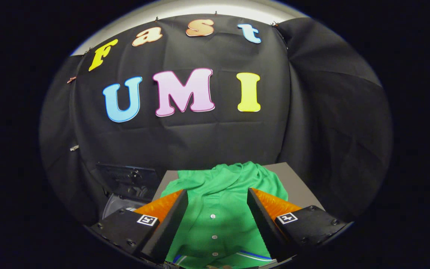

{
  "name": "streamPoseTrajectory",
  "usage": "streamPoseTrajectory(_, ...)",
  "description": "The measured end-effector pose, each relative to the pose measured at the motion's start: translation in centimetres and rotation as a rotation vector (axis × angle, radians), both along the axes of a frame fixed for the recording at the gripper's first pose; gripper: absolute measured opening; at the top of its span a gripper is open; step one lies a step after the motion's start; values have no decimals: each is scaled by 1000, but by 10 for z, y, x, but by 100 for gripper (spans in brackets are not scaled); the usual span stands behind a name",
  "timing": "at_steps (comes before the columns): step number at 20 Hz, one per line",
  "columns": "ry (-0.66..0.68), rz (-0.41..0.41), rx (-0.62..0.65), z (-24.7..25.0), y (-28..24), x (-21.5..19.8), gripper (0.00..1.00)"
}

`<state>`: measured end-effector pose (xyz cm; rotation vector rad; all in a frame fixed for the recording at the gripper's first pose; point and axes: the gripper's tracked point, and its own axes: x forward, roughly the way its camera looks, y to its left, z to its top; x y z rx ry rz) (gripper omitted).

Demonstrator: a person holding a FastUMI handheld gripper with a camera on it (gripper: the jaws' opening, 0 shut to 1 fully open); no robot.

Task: Put the clothes into the washing machine and then close the washing machine lid.

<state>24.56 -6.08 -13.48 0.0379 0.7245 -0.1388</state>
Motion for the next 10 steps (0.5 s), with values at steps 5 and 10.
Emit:
streamPoseTrajectory(5, 139, -21, -27, -35, -12, 1, 100)
streamPoseTrajectory(10, 270, 7, -46, -75, -16, -1, 99)
